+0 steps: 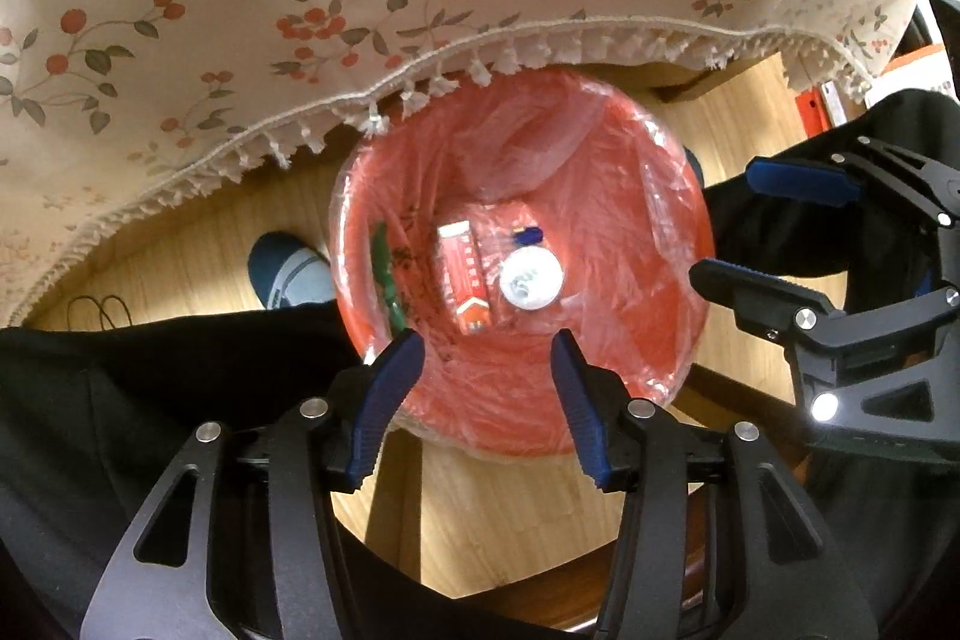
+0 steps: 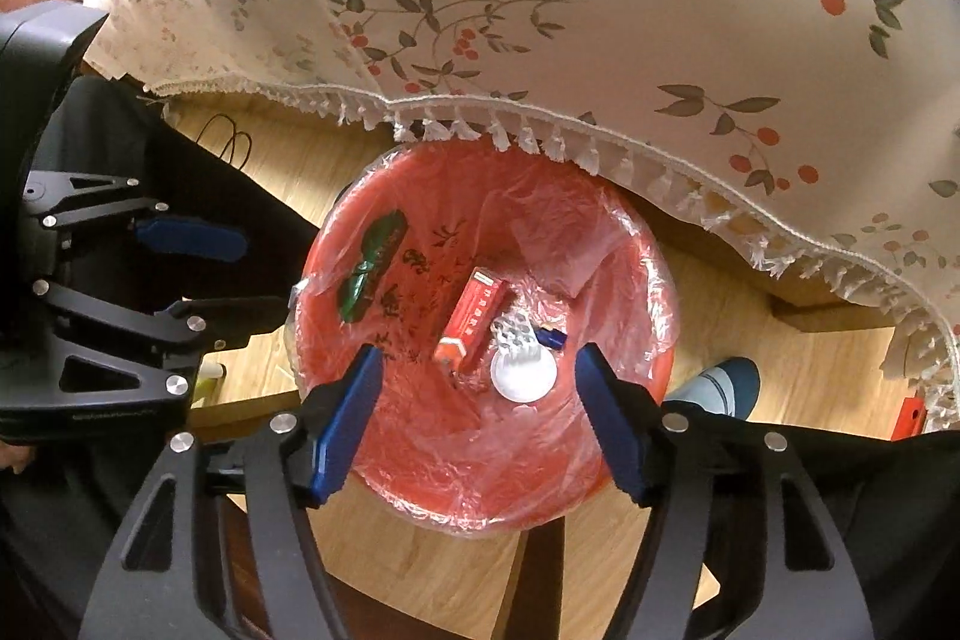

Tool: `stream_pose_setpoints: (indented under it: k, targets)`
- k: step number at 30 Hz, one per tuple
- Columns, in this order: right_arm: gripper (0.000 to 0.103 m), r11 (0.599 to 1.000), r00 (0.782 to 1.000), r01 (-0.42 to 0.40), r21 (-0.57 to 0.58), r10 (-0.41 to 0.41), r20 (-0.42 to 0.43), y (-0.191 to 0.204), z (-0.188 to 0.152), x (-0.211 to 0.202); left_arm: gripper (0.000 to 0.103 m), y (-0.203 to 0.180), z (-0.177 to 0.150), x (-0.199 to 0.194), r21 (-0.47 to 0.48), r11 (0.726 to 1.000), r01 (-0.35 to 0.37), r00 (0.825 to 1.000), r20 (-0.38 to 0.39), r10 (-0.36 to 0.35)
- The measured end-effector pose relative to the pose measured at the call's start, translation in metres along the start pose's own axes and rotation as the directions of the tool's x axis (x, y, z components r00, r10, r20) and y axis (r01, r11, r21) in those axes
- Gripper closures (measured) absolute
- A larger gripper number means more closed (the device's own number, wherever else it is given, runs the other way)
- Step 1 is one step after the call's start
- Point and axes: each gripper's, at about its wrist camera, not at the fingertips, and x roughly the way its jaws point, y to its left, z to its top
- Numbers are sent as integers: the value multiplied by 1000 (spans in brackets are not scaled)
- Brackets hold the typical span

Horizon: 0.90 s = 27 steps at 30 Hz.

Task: Collect trash
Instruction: 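Raise both tools back over the bed toward the remaining trash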

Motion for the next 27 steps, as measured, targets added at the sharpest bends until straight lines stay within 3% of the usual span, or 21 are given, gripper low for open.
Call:
stream_pose_setpoints:
  k: [8, 10, 16, 19, 25, 27]
  targets:
    - [31, 1000, 1000, 8, -2, -8, 9, -2, 0, -2, 46, 0, -1, -4, -4, 1000, -11, 1000, 22, 11]
    - [28, 1000, 1000, 10, -1, -10, 11, -3, 1, -3, 34, 0, -1, -6, -5, 1000, -18, 999, 30, 18]
    - [9, 999, 996, 42, 3, -42, 75, -2, 2, -21, 22, 2, -1, -21, -27, 999, -33, 995, 95, 35]
    - [7, 999, 991, 40, 21, -43, 129, -4, 4, -39, 15, 4, 2, -39, -39, 999, -30, 987, 159, 35]
    - [5, 991, 943, 119, 57, -131, 305, -14, 30, -109, 11, 14, 22, -102, -52, 993, -106, 943, 310, 117]
    - [5, 988, 911, 135, 76, -154, 384, -21, 52, -141, 8, 23, 37, -129, -76, 992, -103, 922, 366, 123]
